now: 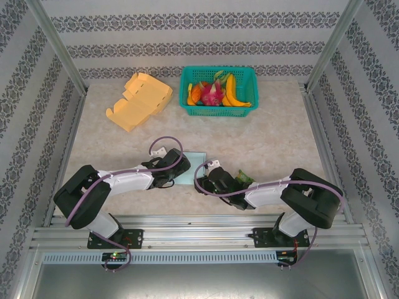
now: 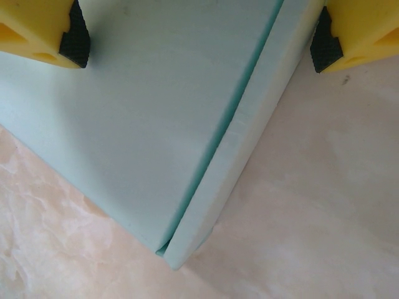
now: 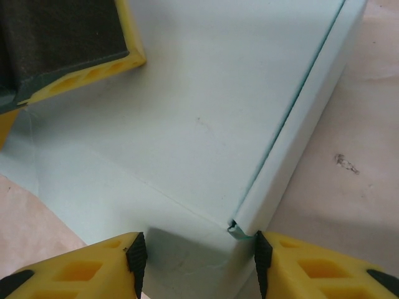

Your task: Fold the paper box

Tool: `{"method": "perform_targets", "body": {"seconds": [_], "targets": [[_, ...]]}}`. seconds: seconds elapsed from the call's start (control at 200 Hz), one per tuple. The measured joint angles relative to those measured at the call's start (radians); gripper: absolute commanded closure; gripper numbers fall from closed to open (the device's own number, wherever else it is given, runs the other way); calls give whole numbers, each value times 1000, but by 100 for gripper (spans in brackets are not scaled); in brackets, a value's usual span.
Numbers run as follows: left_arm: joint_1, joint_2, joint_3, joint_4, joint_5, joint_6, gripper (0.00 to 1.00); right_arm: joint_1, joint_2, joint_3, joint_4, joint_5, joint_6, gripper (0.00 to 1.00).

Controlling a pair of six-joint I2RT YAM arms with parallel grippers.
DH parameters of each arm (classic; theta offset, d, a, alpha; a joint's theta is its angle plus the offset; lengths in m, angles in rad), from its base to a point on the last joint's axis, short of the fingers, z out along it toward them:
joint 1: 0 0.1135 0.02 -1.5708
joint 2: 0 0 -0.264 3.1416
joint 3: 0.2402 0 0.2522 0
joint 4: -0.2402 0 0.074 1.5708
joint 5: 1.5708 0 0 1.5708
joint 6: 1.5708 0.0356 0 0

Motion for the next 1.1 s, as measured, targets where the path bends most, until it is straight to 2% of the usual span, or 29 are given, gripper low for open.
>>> {"method": "perform_targets", "body": {"seconds": [0.4,1.099], "targets": [[0,0,-2,3,-4,0,8,57,-63,-11,-55,42,1,47],[0,0,-8,17,-11,-3,8,64,-88,-27,-59,23,12,50]]}}
